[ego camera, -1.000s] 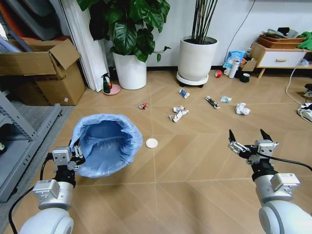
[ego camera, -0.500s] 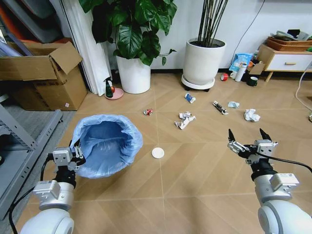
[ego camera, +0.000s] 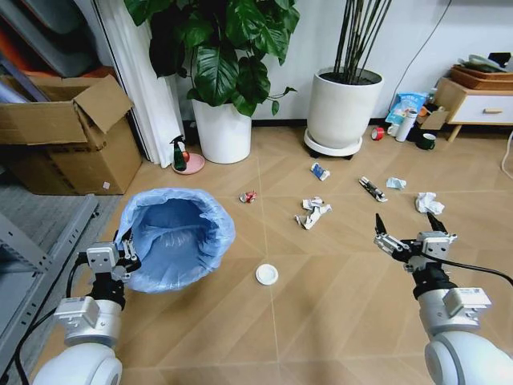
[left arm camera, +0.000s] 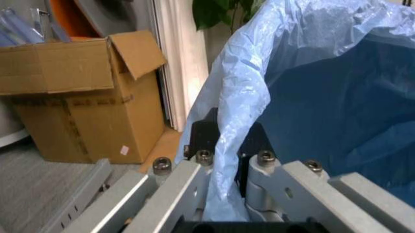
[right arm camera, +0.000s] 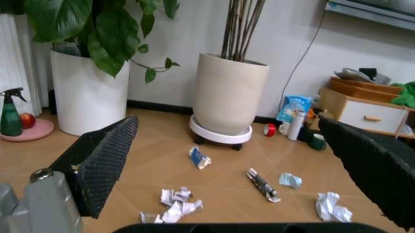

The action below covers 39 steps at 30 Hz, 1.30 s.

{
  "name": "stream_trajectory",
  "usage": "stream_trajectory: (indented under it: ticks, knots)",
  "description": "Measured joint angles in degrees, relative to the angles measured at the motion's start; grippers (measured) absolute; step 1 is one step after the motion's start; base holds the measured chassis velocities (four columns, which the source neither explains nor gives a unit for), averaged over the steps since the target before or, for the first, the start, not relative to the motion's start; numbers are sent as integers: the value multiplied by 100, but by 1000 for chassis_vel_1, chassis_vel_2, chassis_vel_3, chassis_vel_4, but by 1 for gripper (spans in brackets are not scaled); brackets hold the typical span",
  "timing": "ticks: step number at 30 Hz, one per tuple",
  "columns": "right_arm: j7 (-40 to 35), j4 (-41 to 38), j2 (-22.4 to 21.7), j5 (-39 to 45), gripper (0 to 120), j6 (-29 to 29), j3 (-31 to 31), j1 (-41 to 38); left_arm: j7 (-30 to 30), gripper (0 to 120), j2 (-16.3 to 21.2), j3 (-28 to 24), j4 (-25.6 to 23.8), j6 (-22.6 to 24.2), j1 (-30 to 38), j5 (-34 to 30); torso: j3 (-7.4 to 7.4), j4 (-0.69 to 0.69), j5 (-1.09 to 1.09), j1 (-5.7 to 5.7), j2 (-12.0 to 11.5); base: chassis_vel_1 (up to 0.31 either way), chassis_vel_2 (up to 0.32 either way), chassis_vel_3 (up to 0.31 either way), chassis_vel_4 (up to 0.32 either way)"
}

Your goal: Pick up the trash bin and place the garbage on the floor into it.

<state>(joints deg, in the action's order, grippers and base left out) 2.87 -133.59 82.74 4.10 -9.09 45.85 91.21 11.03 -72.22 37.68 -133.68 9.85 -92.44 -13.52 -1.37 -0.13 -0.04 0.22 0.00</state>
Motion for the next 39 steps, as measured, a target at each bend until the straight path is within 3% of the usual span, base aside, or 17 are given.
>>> stream_trajectory:
  ticks: [15,23,29,35,38,39]
  knots:
    - [55,74,2,-28,100,46,-40,22,4,0,-42,3,69,-2,21,-9,-2,0,-1,1,0,-101,205,106,-218]
    - [45,416,-193,118,100,-5,-158,-166,41,0,-118,34,207,-2,99,-43,1,-1,1,0,0,-18,34,16,-20]
    - [176,1263,-674,414,100,26,-439,-439,62,0,-183,35,379,41,155,-213,1,0,1,-1,0,7,-11,0,7]
    - [686,2144,-1316,945,100,113,-795,-620,65,0,22,-21,611,109,309,-515,0,-1,1,-1,0,0,0,0,0]
    - [1095,2831,-2040,1251,100,117,-1331,-847,64,0,178,32,742,131,362,-645,-1,1,0,0,0,0,0,0,0]
    - [1095,2831,-2040,1251,100,117,-1331,-847,64,0,178,32,742,131,362,-645,-1,1,0,0,0,0,0,0,0]
